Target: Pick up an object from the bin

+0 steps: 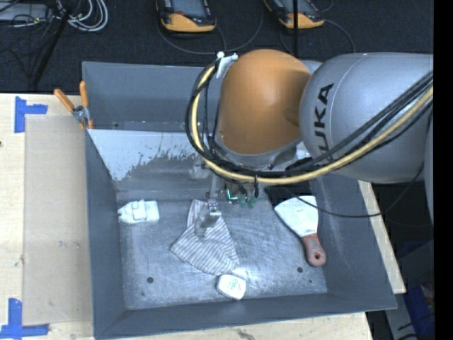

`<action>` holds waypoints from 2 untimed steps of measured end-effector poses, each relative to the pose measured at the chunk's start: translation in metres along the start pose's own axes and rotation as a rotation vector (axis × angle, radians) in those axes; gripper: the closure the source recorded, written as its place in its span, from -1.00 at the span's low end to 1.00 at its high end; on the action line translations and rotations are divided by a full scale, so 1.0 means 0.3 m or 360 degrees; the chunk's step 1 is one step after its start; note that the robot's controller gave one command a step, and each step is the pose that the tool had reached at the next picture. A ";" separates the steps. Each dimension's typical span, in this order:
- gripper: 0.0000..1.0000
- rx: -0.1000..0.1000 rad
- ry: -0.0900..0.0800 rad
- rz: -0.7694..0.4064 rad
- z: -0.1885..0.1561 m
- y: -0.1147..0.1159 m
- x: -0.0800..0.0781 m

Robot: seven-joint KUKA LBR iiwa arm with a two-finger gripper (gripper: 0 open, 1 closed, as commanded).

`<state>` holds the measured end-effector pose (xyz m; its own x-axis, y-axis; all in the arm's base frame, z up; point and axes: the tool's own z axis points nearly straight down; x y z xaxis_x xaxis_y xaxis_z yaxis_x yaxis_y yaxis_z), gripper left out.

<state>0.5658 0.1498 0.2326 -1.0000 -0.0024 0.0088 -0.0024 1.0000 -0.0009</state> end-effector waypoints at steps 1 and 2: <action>-1.00 -0.0002 -0.0013 0.0005 -0.014 -0.002 -0.005; -1.00 -0.0003 -0.0015 0.0001 -0.011 -0.003 -0.007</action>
Offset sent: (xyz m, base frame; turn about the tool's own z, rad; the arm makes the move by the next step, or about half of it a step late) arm 0.0246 -0.0496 -0.1626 -0.1416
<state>0.5679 0.1488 0.2359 -1.0000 -0.0018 -0.0007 -0.0018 1.0000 0.0008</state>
